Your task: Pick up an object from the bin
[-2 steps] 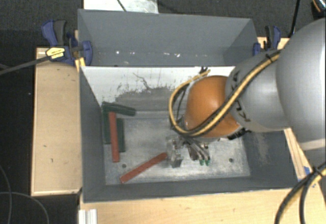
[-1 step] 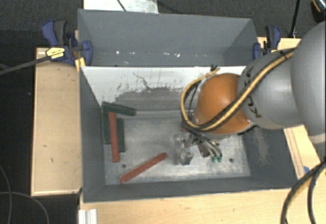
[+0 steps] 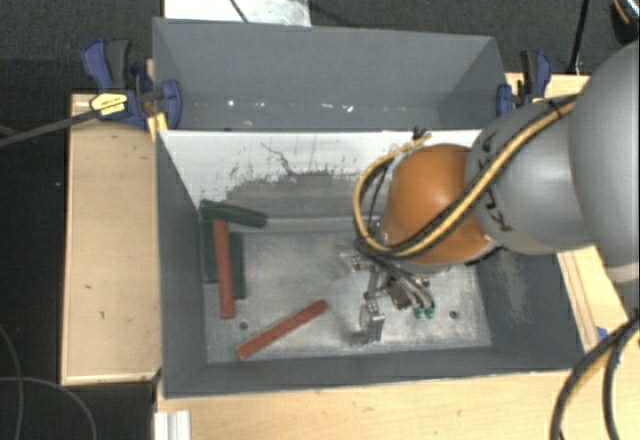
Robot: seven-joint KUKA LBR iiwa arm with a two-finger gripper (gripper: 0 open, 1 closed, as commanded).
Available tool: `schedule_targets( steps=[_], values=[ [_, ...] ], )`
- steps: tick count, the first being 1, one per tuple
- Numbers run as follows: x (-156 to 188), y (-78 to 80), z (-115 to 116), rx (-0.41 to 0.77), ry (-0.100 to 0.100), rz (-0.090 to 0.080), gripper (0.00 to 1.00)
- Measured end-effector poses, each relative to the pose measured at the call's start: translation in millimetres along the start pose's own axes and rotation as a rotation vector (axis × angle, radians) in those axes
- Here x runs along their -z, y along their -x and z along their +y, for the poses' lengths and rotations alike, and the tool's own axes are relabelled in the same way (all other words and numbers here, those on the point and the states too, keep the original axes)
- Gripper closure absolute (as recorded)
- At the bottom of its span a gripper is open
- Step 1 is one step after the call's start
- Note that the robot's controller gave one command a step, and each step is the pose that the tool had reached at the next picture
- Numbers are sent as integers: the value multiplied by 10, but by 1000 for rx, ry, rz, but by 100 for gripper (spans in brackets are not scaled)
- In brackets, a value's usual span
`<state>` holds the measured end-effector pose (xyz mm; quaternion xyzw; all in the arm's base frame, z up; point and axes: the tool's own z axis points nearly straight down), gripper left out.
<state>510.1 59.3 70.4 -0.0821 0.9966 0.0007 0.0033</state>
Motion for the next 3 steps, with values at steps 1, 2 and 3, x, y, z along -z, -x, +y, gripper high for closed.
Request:
schedule_targets(
  steps=[1,2,3],
  values=[
    [3,376,781,46,4,0,0],
    [-4,360,729,37,1,5,100],
    [1514,374,847,6,1,-4,100]
  ],
)
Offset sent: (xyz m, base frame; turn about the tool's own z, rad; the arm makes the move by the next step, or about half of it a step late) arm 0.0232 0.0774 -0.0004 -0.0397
